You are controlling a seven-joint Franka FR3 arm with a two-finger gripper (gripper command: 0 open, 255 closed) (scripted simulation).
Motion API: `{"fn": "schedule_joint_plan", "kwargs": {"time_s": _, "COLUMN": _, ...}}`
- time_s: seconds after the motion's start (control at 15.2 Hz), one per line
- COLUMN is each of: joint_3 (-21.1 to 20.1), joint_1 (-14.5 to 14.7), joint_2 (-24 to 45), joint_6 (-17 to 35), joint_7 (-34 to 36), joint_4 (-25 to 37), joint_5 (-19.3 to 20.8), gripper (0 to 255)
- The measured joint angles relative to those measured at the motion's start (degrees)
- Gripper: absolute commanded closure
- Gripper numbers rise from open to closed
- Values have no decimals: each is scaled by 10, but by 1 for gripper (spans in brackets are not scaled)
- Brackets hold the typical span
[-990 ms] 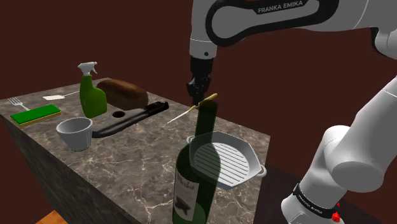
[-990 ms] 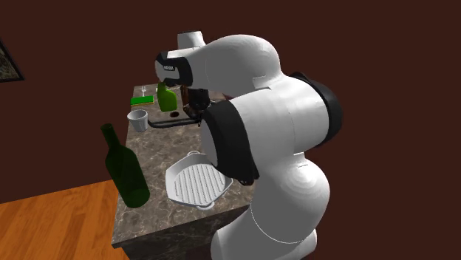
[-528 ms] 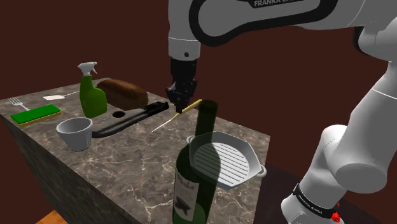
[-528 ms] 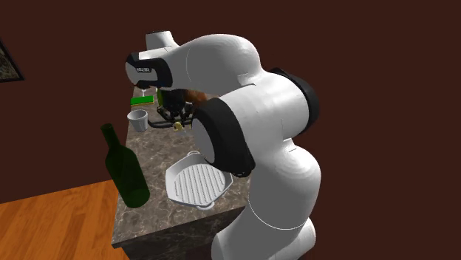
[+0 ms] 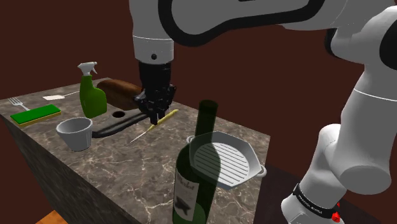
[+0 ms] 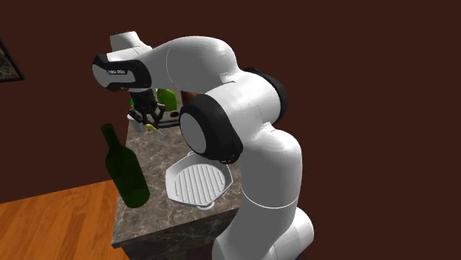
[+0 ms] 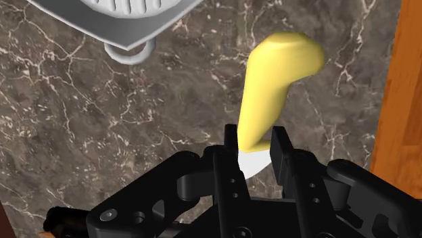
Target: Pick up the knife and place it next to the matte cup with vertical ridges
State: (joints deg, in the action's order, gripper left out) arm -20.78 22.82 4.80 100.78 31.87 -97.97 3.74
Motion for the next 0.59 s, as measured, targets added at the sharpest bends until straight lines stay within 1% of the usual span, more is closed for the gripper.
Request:
{"fn": "schedule_joint_plan", "kwargs": {"time_s": 0.2, "joint_3": -16, "joint_1": 26, "joint_2": 51, "joint_6": -12, "joint_7": 42, "joint_4": 57, "joint_5": 20, "gripper": 255}}
{"fn": "schedule_joint_plan", "kwargs": {"time_s": 0.46, "joint_3": -32, "joint_1": 70, "joint_2": 119, "joint_6": -41, "joint_7": 98, "joint_4": 147, "joint_5": 47, "gripper": 255}}
{"fn": "schedule_joint_plan", "kwargs": {"time_s": 0.59, "joint_3": -34, "joint_1": 81, "joint_2": 142, "joint_6": -47, "joint_7": 109, "joint_4": 173, "joint_5": 56, "gripper": 255}}
